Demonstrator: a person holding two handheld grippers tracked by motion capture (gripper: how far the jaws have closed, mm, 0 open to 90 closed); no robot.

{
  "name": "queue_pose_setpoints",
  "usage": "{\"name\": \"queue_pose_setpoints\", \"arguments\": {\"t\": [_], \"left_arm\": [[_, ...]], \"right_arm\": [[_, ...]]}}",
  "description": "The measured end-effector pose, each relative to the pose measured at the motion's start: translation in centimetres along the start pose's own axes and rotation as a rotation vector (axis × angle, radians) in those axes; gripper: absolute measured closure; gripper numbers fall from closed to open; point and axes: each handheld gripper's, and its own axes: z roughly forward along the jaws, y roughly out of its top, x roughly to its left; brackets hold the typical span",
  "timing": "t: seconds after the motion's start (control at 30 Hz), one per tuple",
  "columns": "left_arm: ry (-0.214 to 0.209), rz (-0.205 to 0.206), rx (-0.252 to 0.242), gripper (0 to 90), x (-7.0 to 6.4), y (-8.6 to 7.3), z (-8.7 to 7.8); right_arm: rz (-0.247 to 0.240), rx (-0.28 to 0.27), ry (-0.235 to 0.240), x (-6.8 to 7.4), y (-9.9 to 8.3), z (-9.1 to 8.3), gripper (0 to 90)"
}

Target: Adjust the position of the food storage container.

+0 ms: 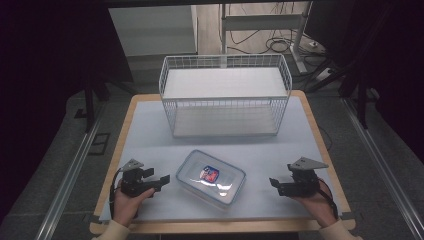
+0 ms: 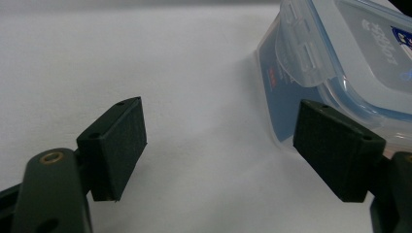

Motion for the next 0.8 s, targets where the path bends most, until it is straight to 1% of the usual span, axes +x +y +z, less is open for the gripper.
{"name": "queue_pose_setpoints", "arguments": {"t": [0.17,0.33,0.4,0.43,0.53,0.57,0.7,0.8], "left_arm": [[0.003,0.006,0.001,19.3,-0.13,0.02,0.0],[0.004,0.011,-0.002,19.4,-0.26,0.04,-0.06],[0.004,0.01,-0.003,19.3,-0.23,0.07,-0.04],[0.006,0.007,-0.002,19.3,-0.25,0.09,0.01],[0.002,0.014,0.008,19.3,-0.26,0.11,0.2],[0.001,0.022,0.012,19.3,-0.34,0.11,0.22],[0.0,0.021,0.009,19.3,-0.4,0.13,0.06],[0.001,0.018,0.002,19.3,-0.38,0.1,0.0]], "right_arm": [[0.002,0.002,-0.001,0.02,0.0,0.05,13.6],[-0.003,-0.013,-0.002,0.08,0.16,-0.34,16.4],[-0.002,-0.01,-0.001,0.12,0.14,-0.36,16.9],[-0.004,-0.005,0.002,0.15,0.11,-0.35,17.1],[-0.006,0.002,0.004,0.22,0.05,-0.33,17.7],[0.006,0.0,0.009,0.21,0.13,-0.31,18.4],[0.015,0.0,0.019,0.23,0.23,-0.27,20.4],[0.006,0.005,0.025,0.42,0.27,-0.3,22.2]]}}
